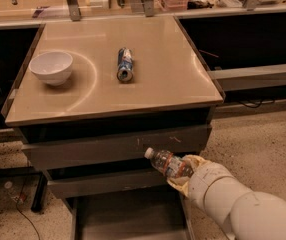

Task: Pick water bottle from bottom drawer and place on counter

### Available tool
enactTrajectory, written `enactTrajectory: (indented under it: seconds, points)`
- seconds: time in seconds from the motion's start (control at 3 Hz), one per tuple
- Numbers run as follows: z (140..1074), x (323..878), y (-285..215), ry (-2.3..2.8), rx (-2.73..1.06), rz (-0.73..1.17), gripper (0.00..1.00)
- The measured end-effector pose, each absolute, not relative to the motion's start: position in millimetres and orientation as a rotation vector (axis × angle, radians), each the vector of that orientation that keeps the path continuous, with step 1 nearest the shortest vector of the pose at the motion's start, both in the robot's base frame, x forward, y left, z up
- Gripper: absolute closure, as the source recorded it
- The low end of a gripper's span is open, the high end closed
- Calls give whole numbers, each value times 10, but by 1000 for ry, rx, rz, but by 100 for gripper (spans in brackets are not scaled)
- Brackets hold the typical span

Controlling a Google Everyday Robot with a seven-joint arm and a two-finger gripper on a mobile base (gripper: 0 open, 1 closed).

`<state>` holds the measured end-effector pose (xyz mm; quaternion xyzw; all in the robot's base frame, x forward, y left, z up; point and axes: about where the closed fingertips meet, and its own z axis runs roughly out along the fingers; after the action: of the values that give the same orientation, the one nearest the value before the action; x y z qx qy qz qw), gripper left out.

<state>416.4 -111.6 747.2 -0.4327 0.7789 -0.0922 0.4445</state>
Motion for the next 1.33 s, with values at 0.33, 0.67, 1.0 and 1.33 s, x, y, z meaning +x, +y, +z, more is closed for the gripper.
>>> enactTrajectory:
  seconds: [0.33,0.67,1.0,1.33]
  points:
    - [7649,4317,-1169,1908,-1038,-252,100]
    - [7986,4613,-1354,1866,-981,-309,100]
    - [8314,4920,-1566,1824,-942,-388,100]
    - [8868,5515,-1575,1765,-909,-452,100]
